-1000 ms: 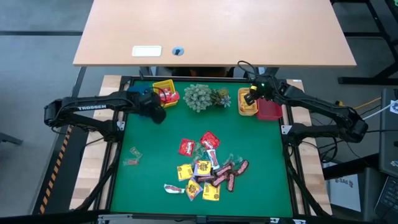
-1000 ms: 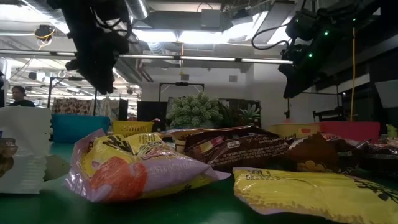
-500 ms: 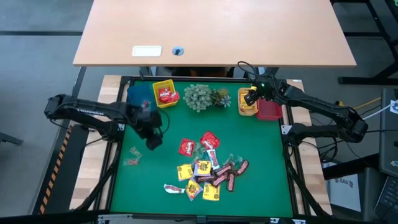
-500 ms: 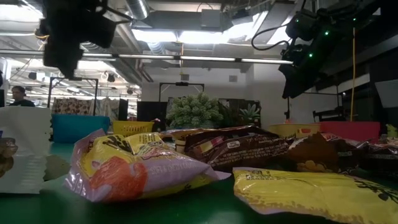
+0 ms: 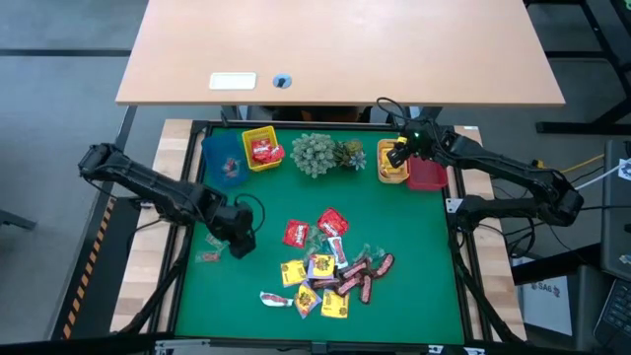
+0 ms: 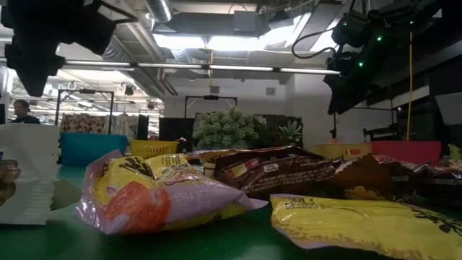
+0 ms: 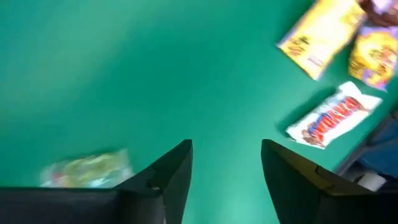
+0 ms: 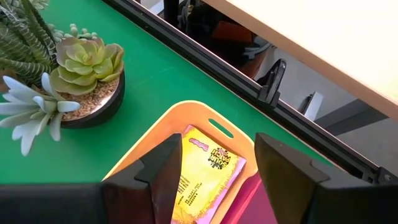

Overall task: Sort candy
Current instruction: Put the white chocolate into the red bin

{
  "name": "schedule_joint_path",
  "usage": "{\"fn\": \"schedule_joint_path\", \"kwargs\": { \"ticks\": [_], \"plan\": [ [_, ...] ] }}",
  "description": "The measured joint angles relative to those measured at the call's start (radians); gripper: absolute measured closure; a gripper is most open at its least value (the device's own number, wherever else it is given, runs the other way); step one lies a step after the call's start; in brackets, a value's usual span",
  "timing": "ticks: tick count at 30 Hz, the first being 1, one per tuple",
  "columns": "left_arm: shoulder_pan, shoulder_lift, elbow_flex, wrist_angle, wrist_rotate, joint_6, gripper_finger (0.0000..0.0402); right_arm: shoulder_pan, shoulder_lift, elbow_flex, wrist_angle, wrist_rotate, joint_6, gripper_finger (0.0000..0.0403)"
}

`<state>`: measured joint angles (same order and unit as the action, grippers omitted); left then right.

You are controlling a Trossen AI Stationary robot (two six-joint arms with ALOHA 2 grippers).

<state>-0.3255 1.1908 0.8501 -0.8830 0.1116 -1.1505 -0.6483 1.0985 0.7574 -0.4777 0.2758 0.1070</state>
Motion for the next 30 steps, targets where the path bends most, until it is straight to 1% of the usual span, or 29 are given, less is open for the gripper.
{"fn": "schedule_joint_path", "kwargs": {
  "ticks": [2,6,11,15,20,25,27,30],
  "plan": [
    [-0.036,0.036,0.0,0.074,-0.003,0.0,0.0216,0.0,0.0,0.0,-0.006,0.0,0.0,0.02],
    [-0.112,0.123,0.0,0.281,-0.046,0.04,0.0214,0.0,0.0,0.0,-0.019,0.0,0.0,0.02],
    [-0.197,0.247,0.0,0.573,-0.083,0.143,0.0214,0.0,0.0,0.0,-0.021,0.0,0.0,0.02],
    [-0.244,0.339,0.0,0.737,-0.1,0.217,0.0215,0.0,0.0,0.0,-0.021,0.0,-0.001,0.02],
    [-0.282,0.424,0.001,0.824,-0.101,0.245,0.0215,0.0,0.0,0.0,-0.022,-0.001,-0.001,0.02],
    [-0.318,0.454,0.001,0.838,-0.103,0.245,0.0215,0.0,0.0,0.0,-0.022,0.0,-0.001,0.02],
    [-0.331,0.454,0.001,0.826,-0.137,0.246,0.0215,0.0,0.0,0.0,-0.023,-0.001,-0.001,0.02],
    [-0.344,0.454,0.001,0.82,-0.214,0.269,0.0215,0.0,0.0,0.0,-0.023,-0.001,0.0,0.02]
  ]
}}
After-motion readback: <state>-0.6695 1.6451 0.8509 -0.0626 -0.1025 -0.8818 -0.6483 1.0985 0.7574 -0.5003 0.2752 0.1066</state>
